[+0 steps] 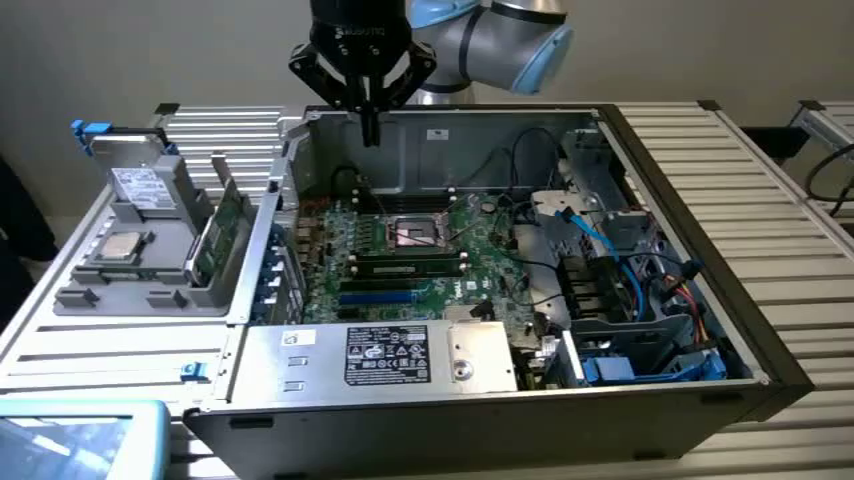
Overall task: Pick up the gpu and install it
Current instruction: 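Reach for the gpu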
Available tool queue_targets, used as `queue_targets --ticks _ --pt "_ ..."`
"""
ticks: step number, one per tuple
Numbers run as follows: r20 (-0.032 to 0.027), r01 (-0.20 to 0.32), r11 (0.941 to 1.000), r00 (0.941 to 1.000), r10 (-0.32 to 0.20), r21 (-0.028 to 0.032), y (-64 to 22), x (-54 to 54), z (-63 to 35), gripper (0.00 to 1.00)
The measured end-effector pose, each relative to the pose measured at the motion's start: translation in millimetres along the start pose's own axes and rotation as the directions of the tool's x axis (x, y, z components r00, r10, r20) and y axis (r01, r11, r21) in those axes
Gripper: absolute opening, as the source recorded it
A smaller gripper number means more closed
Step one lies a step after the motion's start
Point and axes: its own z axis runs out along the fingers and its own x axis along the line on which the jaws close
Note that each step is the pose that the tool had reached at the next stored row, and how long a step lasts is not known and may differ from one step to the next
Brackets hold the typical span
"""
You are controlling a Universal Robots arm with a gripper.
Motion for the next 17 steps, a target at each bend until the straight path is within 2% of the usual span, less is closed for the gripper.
queue_targets --ticks 9,14,17 --pt "-0.0001 0.001 1.0000 1.0000 -0.001 -0.0006 0.2 1.6 0.0 0.12" --pt "-0.0002 0.001 1.0000 1.0000 -0.001 -0.0056 4.0 13.3 0.0 0.12" --pt "-0.0004 0.000 1.0000 1.0000 0.000 -0.0090 6.4 25.2 -0.1 0.12"
